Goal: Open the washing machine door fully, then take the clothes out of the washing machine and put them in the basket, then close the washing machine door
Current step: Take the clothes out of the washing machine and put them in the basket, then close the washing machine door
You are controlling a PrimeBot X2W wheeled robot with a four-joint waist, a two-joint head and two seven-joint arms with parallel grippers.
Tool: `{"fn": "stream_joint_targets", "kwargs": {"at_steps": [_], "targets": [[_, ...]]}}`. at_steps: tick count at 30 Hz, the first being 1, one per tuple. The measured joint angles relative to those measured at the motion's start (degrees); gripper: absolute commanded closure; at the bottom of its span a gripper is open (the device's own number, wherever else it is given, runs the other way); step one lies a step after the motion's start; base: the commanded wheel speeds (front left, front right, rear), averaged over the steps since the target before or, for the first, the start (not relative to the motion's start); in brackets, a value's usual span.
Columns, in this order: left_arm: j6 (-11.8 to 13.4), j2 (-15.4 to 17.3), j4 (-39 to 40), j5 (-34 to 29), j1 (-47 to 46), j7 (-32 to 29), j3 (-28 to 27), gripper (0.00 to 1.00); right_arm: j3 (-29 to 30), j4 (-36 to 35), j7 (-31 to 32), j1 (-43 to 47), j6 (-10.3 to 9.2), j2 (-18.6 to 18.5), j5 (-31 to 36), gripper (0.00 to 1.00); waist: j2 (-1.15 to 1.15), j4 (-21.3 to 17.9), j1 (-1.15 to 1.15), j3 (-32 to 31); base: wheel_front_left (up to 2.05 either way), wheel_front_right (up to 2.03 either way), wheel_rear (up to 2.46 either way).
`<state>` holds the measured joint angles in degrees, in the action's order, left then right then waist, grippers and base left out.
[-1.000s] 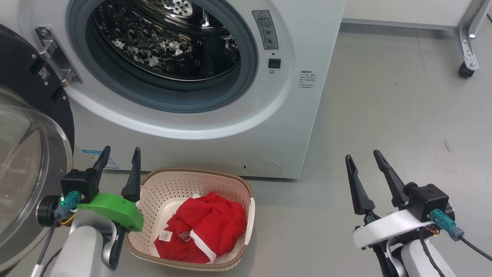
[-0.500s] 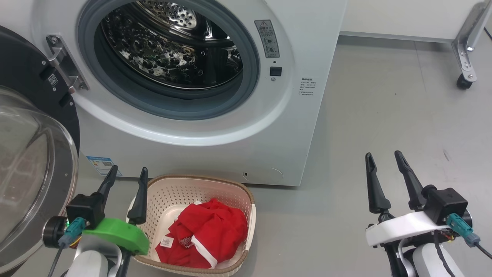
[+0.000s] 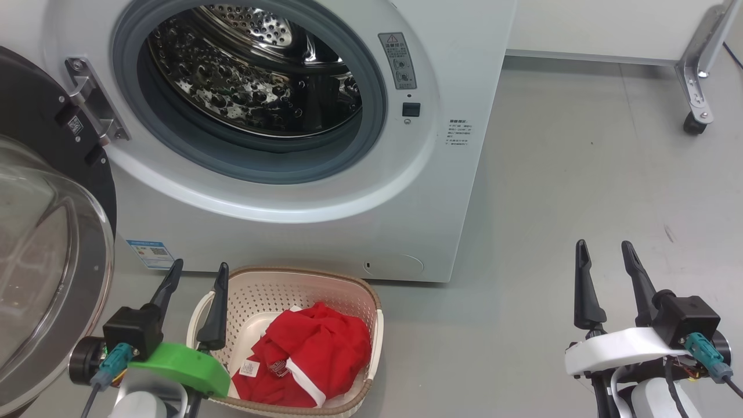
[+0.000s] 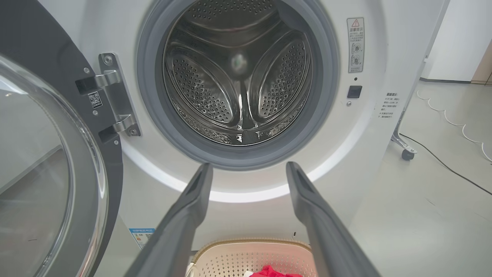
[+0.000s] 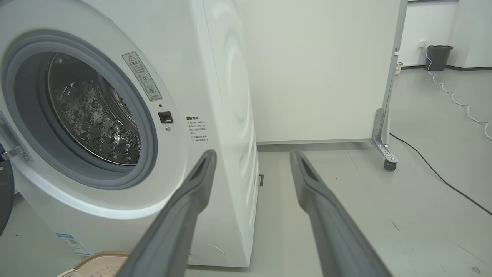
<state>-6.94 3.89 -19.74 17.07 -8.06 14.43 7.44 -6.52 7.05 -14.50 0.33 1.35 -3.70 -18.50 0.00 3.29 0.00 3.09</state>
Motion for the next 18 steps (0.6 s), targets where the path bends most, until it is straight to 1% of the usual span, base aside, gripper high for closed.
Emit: {"fn": "stream_joint_targets", "kwargs": {"at_steps": [18], "targets": [[0.0,-0.4,2.0,0.0,1.7,0.0,0.1,0.00,0.0,-0.3,0.0,0.2,0.01,0.3,0.0,0.00,0.00,-0.2,0.00,-0.2,0.00,0.00,0.00]]}}
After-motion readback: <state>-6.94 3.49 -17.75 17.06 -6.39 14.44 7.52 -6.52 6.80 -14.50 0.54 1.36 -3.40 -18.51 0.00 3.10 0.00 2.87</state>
